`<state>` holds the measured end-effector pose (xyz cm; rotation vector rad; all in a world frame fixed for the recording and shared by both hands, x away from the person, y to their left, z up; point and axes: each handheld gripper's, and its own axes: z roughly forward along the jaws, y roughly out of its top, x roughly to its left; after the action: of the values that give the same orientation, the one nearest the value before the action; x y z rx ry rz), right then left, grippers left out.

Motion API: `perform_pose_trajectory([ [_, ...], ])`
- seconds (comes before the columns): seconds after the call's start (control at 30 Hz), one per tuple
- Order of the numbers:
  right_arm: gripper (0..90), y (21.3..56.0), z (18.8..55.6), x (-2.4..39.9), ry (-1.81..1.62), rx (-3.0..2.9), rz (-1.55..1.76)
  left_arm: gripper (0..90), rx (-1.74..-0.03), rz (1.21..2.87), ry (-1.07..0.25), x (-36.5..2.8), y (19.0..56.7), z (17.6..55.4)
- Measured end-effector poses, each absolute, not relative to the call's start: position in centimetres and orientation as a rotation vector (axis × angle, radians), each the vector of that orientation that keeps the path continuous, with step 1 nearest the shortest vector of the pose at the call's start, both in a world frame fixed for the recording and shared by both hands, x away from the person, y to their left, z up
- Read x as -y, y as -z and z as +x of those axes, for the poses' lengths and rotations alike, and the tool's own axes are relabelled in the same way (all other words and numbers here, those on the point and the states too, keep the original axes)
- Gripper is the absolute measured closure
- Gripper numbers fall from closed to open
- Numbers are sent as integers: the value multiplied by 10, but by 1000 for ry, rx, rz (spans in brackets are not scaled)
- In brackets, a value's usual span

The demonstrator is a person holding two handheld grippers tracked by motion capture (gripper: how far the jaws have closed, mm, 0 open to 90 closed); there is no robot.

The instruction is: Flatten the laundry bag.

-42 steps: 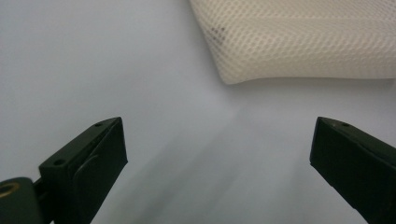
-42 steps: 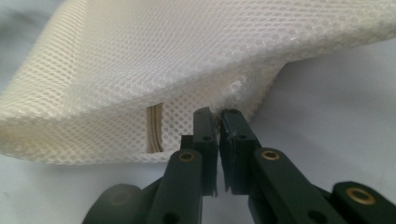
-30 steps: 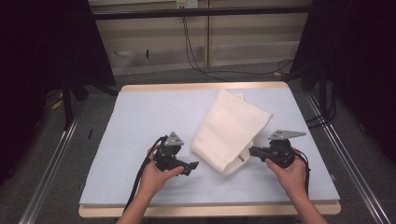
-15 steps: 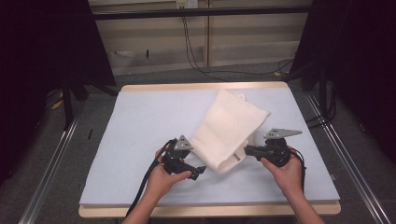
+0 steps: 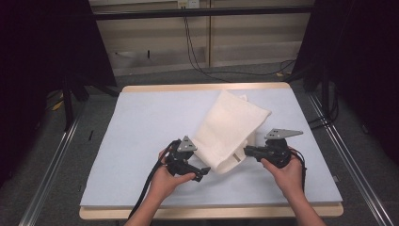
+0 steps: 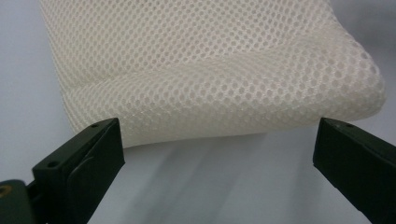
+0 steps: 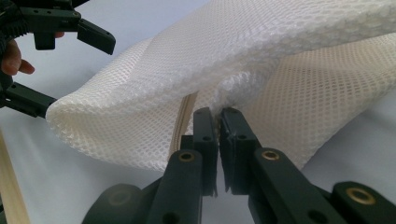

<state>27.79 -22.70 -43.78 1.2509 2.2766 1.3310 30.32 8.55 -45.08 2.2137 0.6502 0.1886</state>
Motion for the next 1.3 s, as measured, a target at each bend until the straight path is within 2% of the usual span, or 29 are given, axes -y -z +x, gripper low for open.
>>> perform_pose_trajectory([
  [0.57, 848, 441, 279, 225, -1346, -2283, 1262, 0, -555, 2228, -160, -63, 449, 295],
  [0.7, 846, 442, 279, 225, -1340, -2286, 1266, 36, -533, 2247, -166, -59, 452, 297],
  [0.8, 846, 443, 280, 225, -1341, -2287, 1270, 132, -535, 2236, -155, -58, 454, 298],
  [1.17, 843, 447, 281, 224, -1335, -2296, 1264, 710, -598, 2233, -151, -70, 444, 298],
  [1.27, 809, 448, 281, 225, -1324, -2288, 1282, 814, -635, 2217, -119, -74, 440, 299],
  [1.3, 748, 449, 282, 225, -1313, -2281, 1287, 875, -645, 2207, -107, -76, 439, 300],
])
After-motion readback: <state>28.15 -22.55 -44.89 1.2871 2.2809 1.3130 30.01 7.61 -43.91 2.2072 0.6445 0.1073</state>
